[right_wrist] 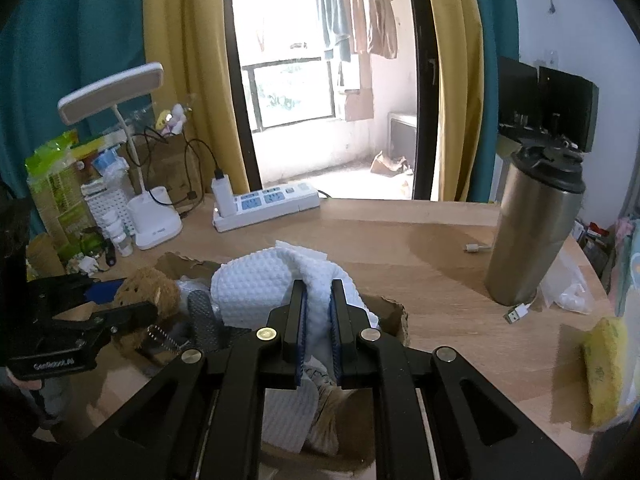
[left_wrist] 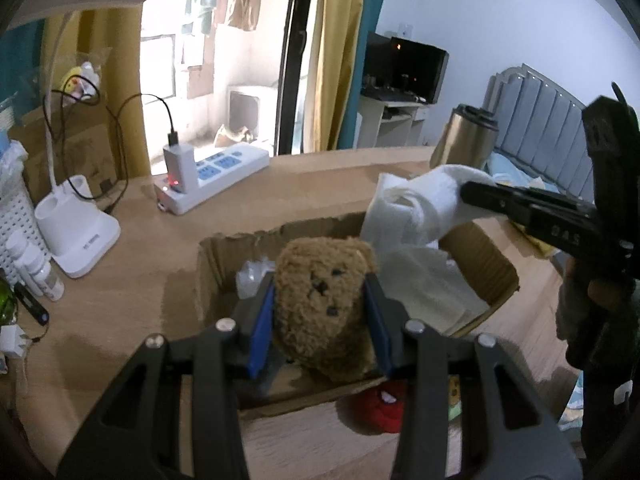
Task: Organize soft objects
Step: 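Grasp the teddy bear with the left tool while the right tool carries the towel over the box, then release the teddy bear into the box with the left tool while the right tool drops the towel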
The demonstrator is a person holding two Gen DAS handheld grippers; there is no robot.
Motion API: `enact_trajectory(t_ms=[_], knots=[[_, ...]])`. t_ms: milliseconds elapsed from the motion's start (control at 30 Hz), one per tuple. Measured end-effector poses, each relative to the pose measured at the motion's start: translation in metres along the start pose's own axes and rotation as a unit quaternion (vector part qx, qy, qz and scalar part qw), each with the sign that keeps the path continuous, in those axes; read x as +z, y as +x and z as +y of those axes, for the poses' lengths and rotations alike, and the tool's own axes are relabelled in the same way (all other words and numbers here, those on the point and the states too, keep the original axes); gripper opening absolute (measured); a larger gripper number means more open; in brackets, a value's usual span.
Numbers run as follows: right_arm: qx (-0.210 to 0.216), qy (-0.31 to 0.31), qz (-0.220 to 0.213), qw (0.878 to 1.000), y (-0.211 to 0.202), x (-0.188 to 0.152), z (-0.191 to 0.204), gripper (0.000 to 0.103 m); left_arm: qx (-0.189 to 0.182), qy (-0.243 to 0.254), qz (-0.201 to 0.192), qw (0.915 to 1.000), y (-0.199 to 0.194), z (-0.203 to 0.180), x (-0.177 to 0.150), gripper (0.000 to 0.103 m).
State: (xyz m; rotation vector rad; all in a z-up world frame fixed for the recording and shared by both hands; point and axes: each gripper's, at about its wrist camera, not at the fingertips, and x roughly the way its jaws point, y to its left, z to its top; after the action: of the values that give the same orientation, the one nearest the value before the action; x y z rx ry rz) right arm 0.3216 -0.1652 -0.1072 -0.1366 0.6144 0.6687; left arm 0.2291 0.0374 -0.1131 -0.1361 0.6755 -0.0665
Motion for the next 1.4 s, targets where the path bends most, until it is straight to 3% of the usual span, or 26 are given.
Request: enact_trajectory(t_ms=[367, 867, 933, 1000, 1100, 1167, 1400], knots=[[0.002, 0.012, 0.090, 0.996, 0.058, -0.016, -0.010, 0.012, -0.004, -0.007, 0.036, 0.9993, 0.029, 0.002, -0.012, 0.044], [-0.016, -0.012, 0.109, 0.994, 0.068, -0.019, -0.001, 0.016, 0.032, 0.020, 0.052, 0.9979, 0.042, -0.003, -0.017, 0.050], [-0.017, -0.009, 0.106, 0.994, 0.066, -0.018, 0.000, 0.021, 0.034, 0.016, 0.052, 0.9980, 0.041, -0.002, -0.016, 0.051], [-0.017, -0.007, 0.100, 0.995, 0.062, -0.016, 0.002, 0.038, 0.036, 0.015, 0.044, 0.9983, 0.037, -0.002, -0.014, 0.051], [-0.022, -0.005, 0.093, 0.995, 0.056, -0.014, 0.004, 0.054, 0.037, 0.016, 0.033, 0.9986, 0.029, -0.003, -0.012, 0.052], [-0.028, -0.004, 0.089, 0.996, 0.050, -0.014, 0.005, 0.059, 0.037, 0.015, 0.030, 0.9987, 0.025, -0.004, -0.011, 0.052], [-0.031, -0.006, 0.072, 0.997, 0.030, -0.013, 0.010, 0.061, 0.039, 0.010, 0.014, 0.9991, 0.008, -0.008, -0.010, 0.052]])
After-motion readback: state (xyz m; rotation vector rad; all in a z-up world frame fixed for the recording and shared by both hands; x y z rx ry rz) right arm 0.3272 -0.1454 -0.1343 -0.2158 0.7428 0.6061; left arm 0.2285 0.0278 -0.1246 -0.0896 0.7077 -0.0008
